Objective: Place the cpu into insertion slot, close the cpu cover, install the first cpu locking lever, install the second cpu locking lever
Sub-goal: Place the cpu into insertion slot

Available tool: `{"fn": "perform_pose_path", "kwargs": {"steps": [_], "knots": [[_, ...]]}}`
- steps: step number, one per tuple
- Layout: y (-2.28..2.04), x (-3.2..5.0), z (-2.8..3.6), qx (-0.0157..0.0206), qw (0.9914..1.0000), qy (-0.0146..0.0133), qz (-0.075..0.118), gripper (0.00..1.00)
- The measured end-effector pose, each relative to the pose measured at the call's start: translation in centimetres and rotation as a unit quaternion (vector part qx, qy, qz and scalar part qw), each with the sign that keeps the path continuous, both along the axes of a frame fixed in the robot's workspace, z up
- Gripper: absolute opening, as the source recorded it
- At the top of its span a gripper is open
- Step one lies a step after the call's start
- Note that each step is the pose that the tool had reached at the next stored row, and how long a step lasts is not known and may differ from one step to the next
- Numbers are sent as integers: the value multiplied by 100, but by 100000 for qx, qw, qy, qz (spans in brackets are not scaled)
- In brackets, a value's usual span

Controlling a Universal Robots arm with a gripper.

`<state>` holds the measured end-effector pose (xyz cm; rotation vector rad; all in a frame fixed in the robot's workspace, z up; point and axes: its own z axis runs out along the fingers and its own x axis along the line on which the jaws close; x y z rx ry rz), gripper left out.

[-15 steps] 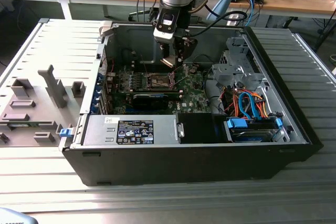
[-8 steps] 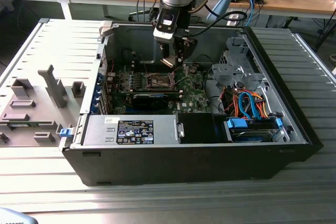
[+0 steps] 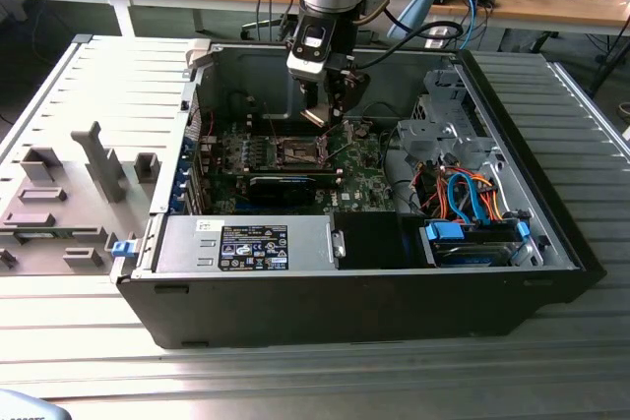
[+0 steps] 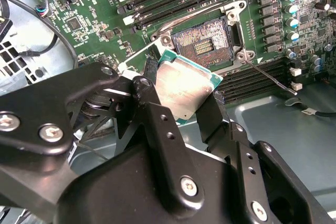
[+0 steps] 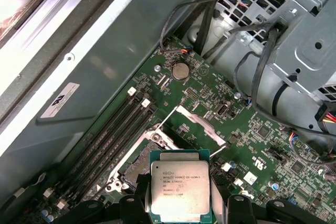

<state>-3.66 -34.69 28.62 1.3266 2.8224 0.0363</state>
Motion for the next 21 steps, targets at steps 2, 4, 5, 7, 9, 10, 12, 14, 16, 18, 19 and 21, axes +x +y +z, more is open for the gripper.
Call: {"fn": "perform_pose_path", "kwargs": {"steps": [2,4,5,7,9,10,12,14,16,18,19,21], "knots": [[0,0,0,-2,100000,0,-119,55],[0,0,-1,-2,100000,1,-249,55],[0,0,-1,-3,100000,1,-299,55],[0,0,-1,0,99999,0,-424,55],[0,0,-2,1,99998,-2,-617,55],[0,0,-2,-4,99998,0,-686,55],[0,0,-2,-1,99997,0,-802,55],[0,0,-2,0,99996,-1,-949,55],[0,0,-3,0,99994,-1,-1049,55],[0,0,-3,-3,99993,0,-1150,55],[0,0,-3,1,99993,-1,-1202,55],[0,0,-3,-1,99991,0,-1354,55]]}}
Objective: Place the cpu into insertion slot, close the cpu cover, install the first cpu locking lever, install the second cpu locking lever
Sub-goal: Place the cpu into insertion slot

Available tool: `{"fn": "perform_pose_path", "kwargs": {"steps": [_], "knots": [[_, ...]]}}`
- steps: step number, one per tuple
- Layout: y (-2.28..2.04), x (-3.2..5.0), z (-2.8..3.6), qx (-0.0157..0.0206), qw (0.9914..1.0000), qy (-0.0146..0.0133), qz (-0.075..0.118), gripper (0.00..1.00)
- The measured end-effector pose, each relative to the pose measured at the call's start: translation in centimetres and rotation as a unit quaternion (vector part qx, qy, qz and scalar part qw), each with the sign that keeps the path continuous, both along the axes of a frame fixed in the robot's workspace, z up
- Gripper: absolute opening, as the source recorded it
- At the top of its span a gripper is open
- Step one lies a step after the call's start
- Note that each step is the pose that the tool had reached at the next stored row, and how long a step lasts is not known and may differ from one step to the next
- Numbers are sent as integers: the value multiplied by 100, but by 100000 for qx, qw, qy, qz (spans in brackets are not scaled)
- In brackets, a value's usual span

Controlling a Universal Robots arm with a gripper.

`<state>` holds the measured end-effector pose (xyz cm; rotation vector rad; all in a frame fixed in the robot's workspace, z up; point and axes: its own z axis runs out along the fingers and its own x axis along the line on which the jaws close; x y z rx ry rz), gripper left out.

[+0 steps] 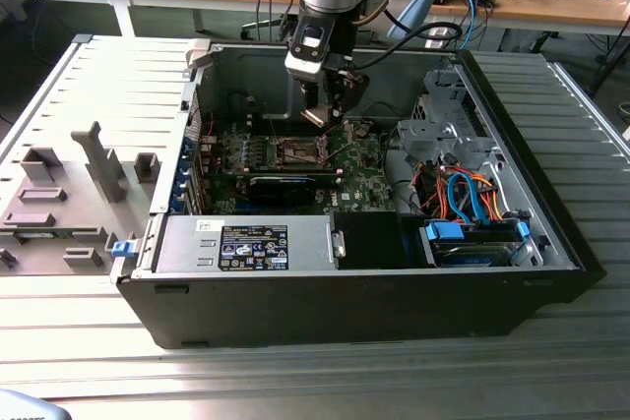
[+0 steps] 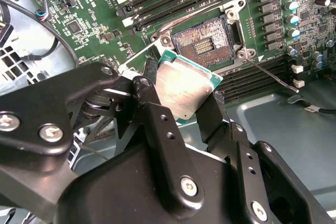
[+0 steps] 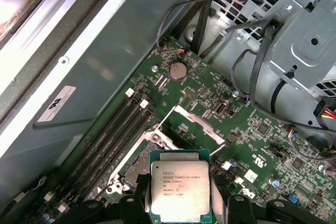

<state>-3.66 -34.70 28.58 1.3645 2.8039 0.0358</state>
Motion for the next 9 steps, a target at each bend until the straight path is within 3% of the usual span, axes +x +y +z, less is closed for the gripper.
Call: {"fn": "perform_pose_path", "kwargs": {"steps": [9], "knots": [[0,0,-1,-2,99998,0,-633,55]]}}
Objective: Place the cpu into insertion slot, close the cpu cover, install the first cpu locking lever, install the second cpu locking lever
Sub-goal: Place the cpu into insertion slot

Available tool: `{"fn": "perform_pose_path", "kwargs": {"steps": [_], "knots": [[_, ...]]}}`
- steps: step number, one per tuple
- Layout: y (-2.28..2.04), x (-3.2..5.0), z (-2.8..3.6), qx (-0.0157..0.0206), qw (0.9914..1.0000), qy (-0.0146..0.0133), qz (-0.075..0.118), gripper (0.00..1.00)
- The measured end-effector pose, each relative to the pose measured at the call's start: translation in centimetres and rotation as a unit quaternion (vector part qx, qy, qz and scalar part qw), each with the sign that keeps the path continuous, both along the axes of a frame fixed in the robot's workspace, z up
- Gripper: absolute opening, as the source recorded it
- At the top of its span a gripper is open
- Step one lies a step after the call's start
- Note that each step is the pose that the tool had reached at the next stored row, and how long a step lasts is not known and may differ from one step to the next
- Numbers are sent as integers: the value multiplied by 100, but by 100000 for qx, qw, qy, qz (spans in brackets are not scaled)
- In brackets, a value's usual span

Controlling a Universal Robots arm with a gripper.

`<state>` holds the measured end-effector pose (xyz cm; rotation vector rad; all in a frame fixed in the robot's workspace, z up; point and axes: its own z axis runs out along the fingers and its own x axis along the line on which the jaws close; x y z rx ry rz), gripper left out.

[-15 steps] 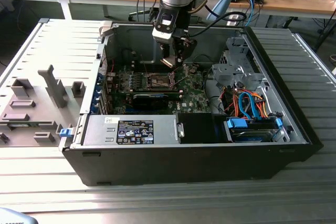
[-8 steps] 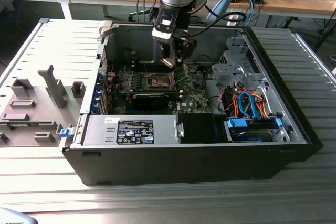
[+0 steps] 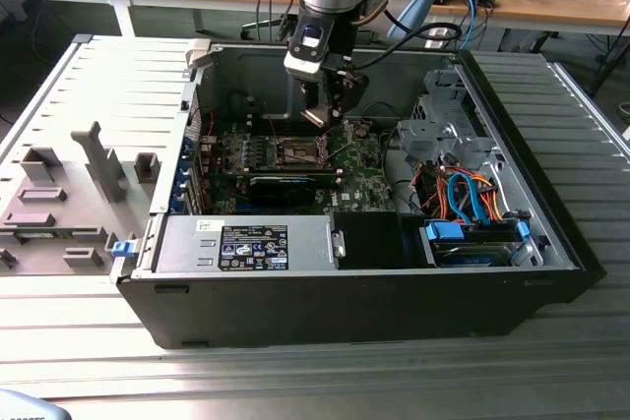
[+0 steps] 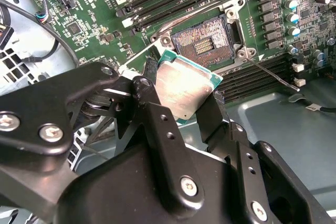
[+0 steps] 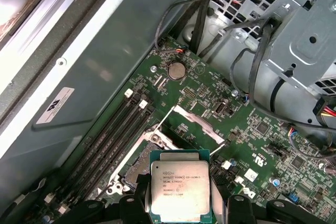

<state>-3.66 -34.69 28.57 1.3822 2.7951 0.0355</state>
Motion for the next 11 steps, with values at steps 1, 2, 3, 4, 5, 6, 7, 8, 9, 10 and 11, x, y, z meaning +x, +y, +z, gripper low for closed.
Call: {"fn": "perform_pose_path", "kwargs": {"steps": [1,2,3,4,5,6,7,8,9,10,11], "knots": [[0,0,0,1,100000,-1,-65,55],[0,0,0,2,100000,2,-107,55],[0,0,0,0,100000,2,-185,55],[0,0,-1,2,100000,-3,-245,55],[0,0,-1,3,100000,0,-287,55],[0,0,-1,2,99999,-2,-340,55],[0,0,-1,0,99999,0,-383,55],[0,0,-1,1,99999,1,-438,55],[0,0,-1,2,99999,2,-489,55],[0,0,-2,-1,99998,-1,-590,55],[0,0,-2,0,99998,2,-641,55]]}}
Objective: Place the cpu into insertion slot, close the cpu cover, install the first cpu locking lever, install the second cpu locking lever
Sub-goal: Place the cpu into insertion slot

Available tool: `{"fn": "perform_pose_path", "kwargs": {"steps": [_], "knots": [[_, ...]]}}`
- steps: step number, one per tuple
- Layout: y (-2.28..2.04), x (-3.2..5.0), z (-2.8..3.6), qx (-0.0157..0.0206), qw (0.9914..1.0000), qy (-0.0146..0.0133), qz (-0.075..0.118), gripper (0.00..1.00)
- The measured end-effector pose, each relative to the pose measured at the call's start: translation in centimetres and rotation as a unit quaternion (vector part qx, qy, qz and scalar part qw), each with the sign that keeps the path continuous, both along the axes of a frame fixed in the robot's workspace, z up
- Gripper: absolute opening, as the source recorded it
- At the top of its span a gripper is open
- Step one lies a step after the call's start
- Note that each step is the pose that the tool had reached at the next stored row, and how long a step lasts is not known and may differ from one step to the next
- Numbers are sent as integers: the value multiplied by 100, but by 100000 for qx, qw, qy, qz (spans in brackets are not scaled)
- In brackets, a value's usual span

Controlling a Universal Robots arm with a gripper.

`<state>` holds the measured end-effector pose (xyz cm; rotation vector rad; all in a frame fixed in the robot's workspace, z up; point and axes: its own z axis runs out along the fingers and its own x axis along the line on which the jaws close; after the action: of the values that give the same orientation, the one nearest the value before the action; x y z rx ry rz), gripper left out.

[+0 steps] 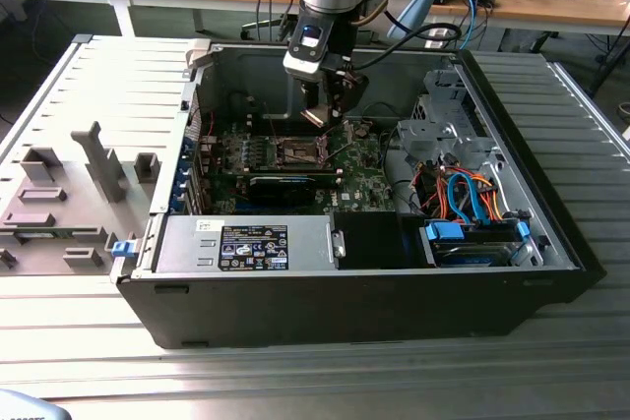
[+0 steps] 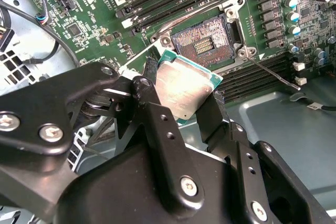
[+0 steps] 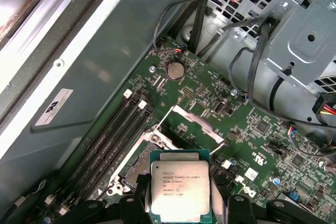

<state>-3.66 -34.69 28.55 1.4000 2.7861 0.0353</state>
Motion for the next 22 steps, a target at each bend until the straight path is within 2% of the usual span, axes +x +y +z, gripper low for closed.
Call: {"fn": "perform_pose_path", "kwargs": {"steps": [22], "knots": [[0,0,-3,2,99991,-1,-1312,55]]}}
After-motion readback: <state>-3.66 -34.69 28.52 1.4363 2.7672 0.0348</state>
